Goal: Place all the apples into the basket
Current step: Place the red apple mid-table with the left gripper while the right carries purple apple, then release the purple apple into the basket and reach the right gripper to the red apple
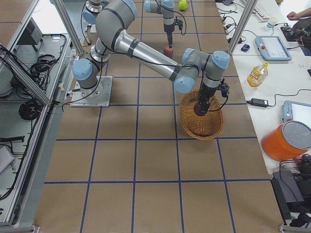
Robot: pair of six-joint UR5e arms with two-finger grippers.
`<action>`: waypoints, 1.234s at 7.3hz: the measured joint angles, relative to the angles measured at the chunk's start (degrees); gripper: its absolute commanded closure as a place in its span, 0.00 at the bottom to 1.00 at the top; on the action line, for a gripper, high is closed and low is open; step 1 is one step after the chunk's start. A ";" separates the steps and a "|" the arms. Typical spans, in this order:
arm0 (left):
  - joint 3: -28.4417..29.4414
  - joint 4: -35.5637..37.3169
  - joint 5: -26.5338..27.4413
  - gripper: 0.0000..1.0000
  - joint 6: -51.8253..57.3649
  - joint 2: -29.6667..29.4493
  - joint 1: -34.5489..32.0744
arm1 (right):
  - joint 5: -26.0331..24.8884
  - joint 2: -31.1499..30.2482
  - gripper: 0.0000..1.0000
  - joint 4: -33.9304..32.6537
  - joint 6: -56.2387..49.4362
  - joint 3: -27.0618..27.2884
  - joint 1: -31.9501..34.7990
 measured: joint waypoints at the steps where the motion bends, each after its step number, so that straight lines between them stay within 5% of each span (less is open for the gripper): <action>1: 0.38 -3.50 -0.23 0.00 3.86 2.80 2.36 | -0.08 1.55 0.96 -1.99 -1.61 -0.10 -0.84; 2: 0.54 -7.85 -0.37 0.00 9.47 6.06 5.75 | 0.00 3.01 0.75 -2.92 -2.11 -0.03 -1.28; 3: 0.52 -11.21 -0.43 0.00 16.00 8.72 10.20 | 0.11 4.11 0.12 -3.29 -2.27 0.02 -1.45; 4: 0.49 -12.84 -0.35 0.00 23.21 10.64 15.82 | 0.11 4.78 0.00 -3.90 -2.63 -0.03 -1.49; 7: 4.50 -11.36 0.09 0.00 36.87 7.79 32.50 | -0.40 5.27 0.00 -5.63 -3.21 0.54 -1.82; 9: 8.12 -9.15 0.26 0.00 43.19 2.28 37.96 | 0.89 2.69 0.00 0.41 -2.73 -0.11 -1.73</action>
